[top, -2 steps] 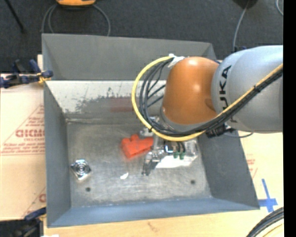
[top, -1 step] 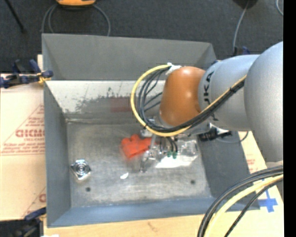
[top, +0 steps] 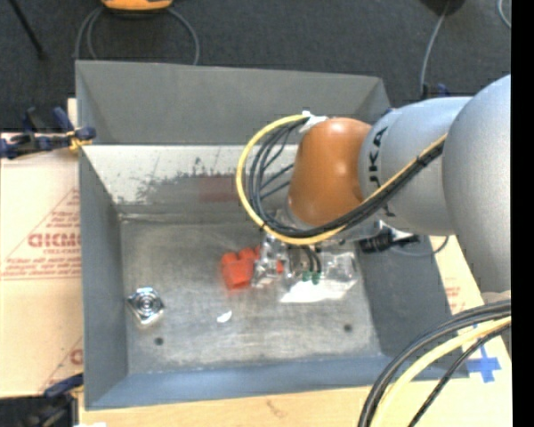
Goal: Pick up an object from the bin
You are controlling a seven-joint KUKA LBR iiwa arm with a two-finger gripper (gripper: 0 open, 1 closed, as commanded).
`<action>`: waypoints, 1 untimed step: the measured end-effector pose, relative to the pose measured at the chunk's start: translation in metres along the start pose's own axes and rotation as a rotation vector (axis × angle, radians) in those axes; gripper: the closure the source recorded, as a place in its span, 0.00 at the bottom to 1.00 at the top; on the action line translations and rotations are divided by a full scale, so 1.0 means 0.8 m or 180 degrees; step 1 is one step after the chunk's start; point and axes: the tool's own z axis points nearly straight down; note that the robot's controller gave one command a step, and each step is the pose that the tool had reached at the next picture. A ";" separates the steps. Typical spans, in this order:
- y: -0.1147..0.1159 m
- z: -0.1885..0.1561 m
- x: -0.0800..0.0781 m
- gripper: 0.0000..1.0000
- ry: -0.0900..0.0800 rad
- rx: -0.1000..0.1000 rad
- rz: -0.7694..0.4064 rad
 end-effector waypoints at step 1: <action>0.036 0.015 -0.013 1.00 -0.0025 -0.0013 0.0304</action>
Offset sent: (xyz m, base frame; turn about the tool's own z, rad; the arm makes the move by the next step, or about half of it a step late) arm 0.0180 0.0554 -0.0367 0.1429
